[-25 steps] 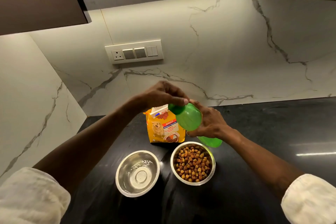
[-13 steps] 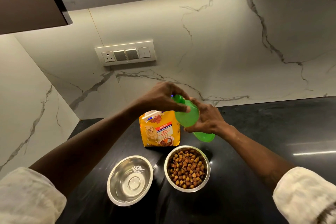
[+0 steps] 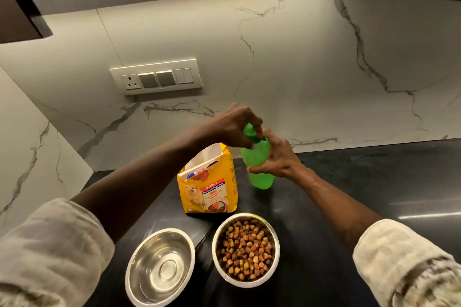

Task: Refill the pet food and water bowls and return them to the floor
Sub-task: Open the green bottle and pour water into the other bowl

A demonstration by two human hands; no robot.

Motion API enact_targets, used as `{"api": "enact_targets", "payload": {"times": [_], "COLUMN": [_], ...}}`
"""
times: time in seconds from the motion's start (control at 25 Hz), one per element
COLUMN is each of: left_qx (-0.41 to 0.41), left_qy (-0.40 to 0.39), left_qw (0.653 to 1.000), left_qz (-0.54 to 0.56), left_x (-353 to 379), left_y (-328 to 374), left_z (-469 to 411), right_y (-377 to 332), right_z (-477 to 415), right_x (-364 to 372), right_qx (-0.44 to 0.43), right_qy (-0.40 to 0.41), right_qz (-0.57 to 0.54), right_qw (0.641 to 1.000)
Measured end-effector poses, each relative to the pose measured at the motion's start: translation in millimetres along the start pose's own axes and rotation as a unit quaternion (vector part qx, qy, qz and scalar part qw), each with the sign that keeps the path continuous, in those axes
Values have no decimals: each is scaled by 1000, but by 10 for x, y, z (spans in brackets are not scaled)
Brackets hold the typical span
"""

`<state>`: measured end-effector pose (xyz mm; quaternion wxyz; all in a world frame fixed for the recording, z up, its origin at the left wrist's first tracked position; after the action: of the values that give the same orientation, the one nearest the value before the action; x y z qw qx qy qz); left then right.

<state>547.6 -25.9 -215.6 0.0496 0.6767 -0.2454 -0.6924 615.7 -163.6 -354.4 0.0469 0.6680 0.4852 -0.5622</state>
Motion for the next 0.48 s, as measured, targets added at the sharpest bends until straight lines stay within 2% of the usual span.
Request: {"api": "enact_targets", "payload": {"times": [0.08, 0.12, 0.2, 0.28, 0.48], "left_qx": [-42, -75, -105, -88, -48], "left_qy": [69, 95, 89, 80, 115], "left_qw": [996, 992, 991, 993, 992], "left_qz": [49, 32, -6, -3, 10], "left_x": [4, 8, 45, 72, 205], "left_y": [-144, -222, -310, -335, -412], "left_z": [-168, -261, -411, -511, -639], "right_y": [50, 67, 119, 197, 423], "right_z": [-71, -104, -181, -229, -366], "right_x": [26, 42, 86, 138, 152], "right_qx": [-5, -7, 6, 23, 55], "right_qy": [-16, -23, -19, -9, -14], "right_qz": [-18, -19, -18, -21, -24], "right_qw": [1000, 1000, 1000, 999, 998]}}
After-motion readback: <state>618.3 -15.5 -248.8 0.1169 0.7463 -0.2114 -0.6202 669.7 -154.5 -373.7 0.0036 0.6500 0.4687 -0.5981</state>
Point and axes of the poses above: each hand's wrist, its own z-axis away from the middle knuckle, its own x-axis out of the palm, y = z × x, the point moved 3 cm from there along -z, towards the middle knuckle, and after that the axes turned 10 degrees about z, right-handed, at the moved point
